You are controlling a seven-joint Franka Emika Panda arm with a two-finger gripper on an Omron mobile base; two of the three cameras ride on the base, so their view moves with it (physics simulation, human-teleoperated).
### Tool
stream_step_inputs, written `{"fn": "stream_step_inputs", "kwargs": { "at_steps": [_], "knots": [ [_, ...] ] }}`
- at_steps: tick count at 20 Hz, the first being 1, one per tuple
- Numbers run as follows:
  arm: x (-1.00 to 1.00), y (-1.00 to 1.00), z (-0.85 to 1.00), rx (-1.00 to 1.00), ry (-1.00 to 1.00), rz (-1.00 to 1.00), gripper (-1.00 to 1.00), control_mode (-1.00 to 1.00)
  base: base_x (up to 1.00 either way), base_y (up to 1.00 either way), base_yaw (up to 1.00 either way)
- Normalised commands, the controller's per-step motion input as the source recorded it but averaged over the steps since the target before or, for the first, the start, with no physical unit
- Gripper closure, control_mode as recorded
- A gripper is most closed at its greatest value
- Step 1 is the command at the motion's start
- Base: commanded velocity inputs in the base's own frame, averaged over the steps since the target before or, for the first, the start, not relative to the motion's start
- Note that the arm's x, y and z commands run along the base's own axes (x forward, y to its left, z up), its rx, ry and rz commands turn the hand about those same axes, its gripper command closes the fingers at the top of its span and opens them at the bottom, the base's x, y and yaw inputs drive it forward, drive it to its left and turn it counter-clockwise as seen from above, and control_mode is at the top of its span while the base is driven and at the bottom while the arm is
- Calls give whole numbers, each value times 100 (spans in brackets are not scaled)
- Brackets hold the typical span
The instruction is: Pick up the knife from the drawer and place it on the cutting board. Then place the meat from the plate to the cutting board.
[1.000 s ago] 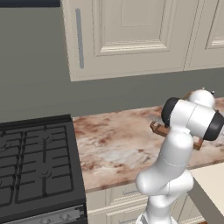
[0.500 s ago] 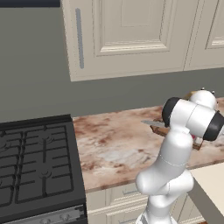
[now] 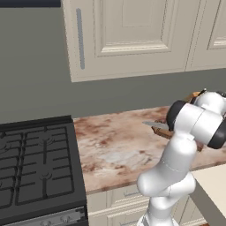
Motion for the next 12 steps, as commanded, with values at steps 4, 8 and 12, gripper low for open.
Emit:
{"fn": "stream_step_inputs", "kwargs": {
  "at_steps": [4, 8, 12],
  "knots": [
    [-11, -12, 39, 0, 0, -1, -100, -100, 0, 0, 0],
    [-38, -8, 11, 0, -1, -1, -100, -100, 0, 0, 0],
    [-58, 0, 6, 0, -6, -7, -100, -100, 0, 0, 0]
  ]
}}
